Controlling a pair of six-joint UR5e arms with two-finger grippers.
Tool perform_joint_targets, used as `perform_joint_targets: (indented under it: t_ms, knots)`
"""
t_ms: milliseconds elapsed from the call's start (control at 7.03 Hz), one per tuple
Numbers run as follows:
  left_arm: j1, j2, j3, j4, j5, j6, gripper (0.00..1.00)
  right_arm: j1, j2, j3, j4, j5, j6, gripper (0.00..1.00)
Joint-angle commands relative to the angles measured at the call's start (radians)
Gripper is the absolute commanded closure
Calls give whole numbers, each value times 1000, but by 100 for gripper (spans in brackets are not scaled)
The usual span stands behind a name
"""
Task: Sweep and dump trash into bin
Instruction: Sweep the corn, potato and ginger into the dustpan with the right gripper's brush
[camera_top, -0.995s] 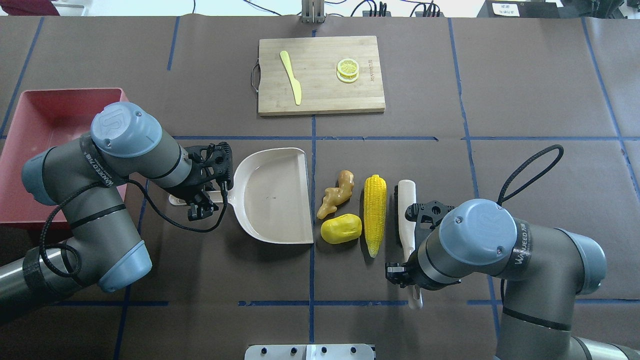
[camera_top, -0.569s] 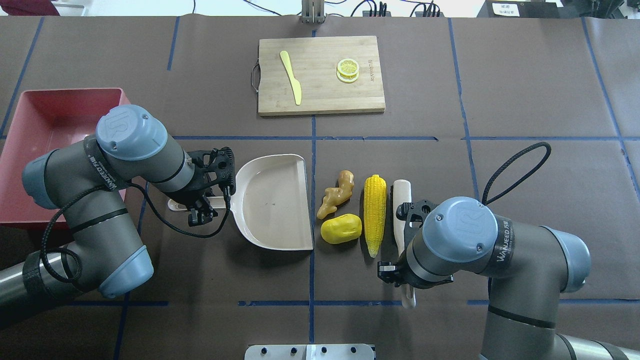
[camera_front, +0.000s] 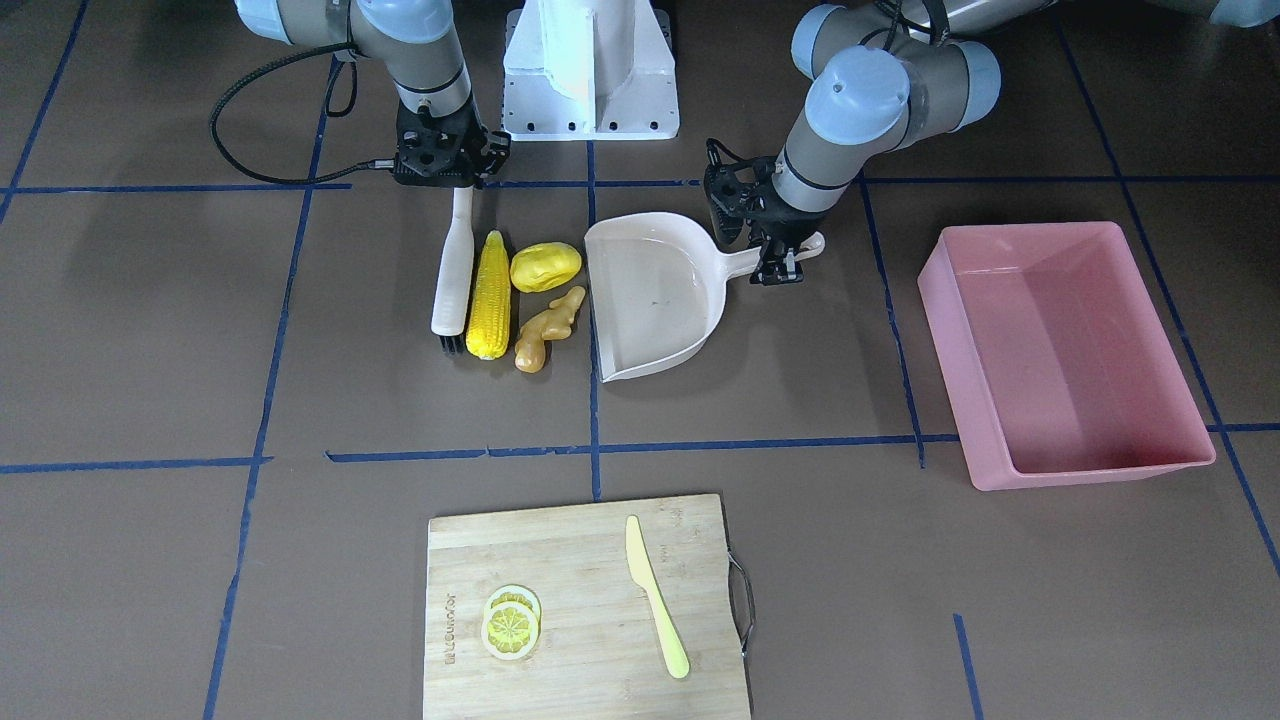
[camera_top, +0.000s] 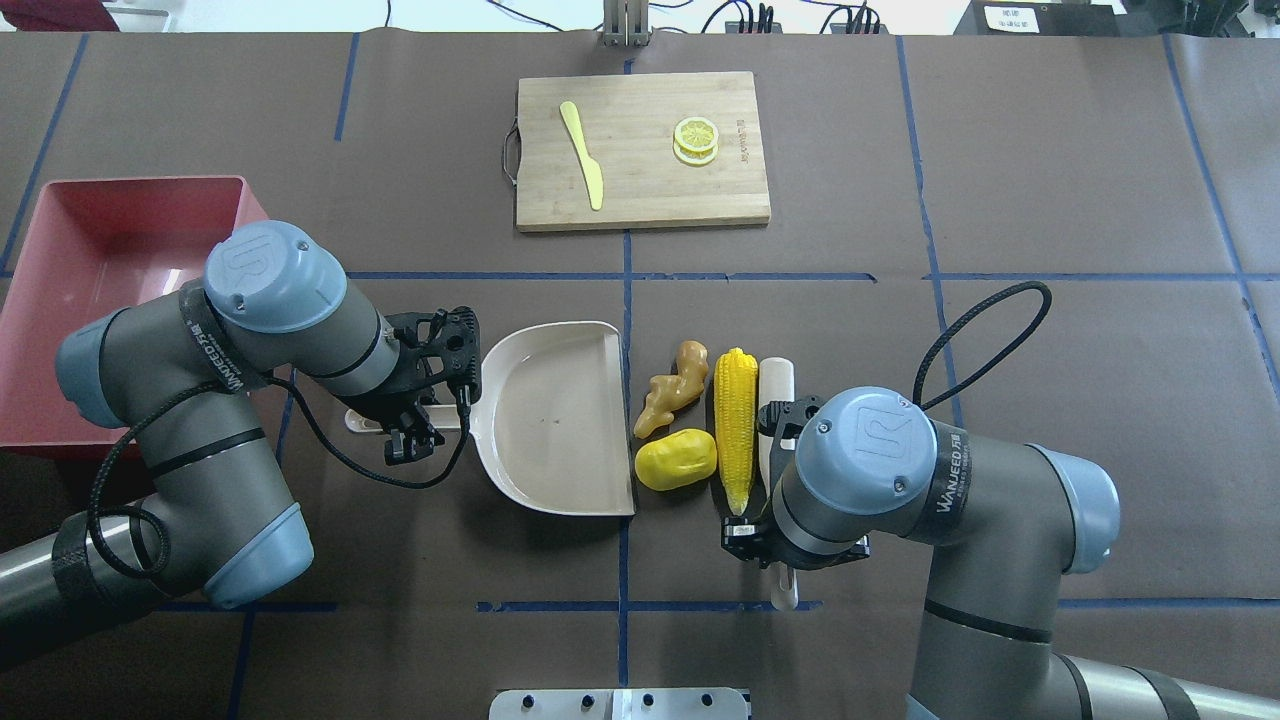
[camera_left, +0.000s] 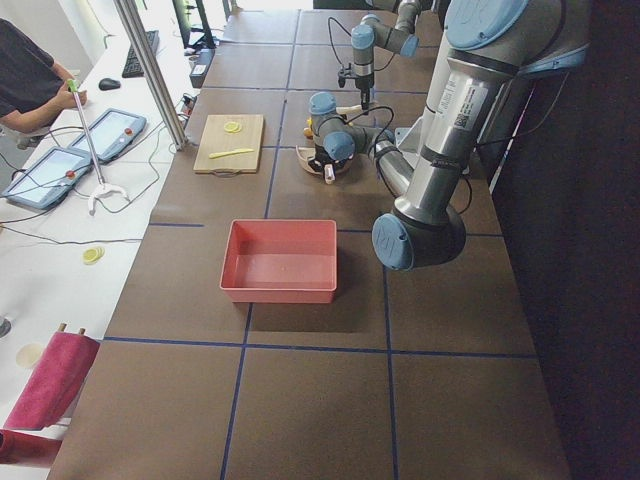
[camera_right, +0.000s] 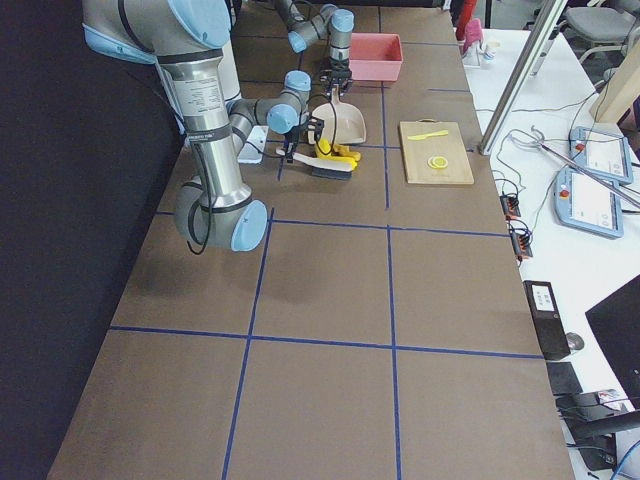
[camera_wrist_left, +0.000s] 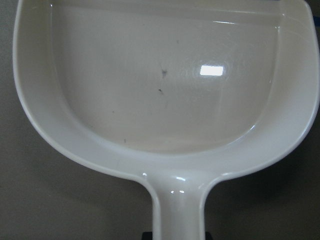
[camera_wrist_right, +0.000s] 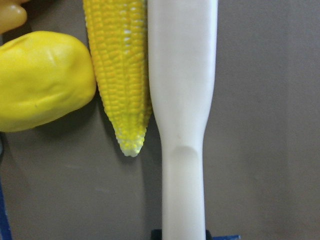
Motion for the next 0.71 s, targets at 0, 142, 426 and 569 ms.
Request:
perform_joint_targets:
  t_ms: [0, 142, 426, 569]
  knots:
    - [5, -2, 2, 0, 0, 0, 92, -4, 32, -27, 2, 0, 1, 100]
    - [5, -2, 2, 0, 0, 0, 92, -4, 62, -52, 3, 0, 1, 100]
    - [5, -3, 2, 0, 0, 0, 92, -4, 119, -101, 5, -1, -4, 100]
    - [5, -3, 2, 0, 0, 0, 92, -5, 145, -118, 6, -1, -4, 100]
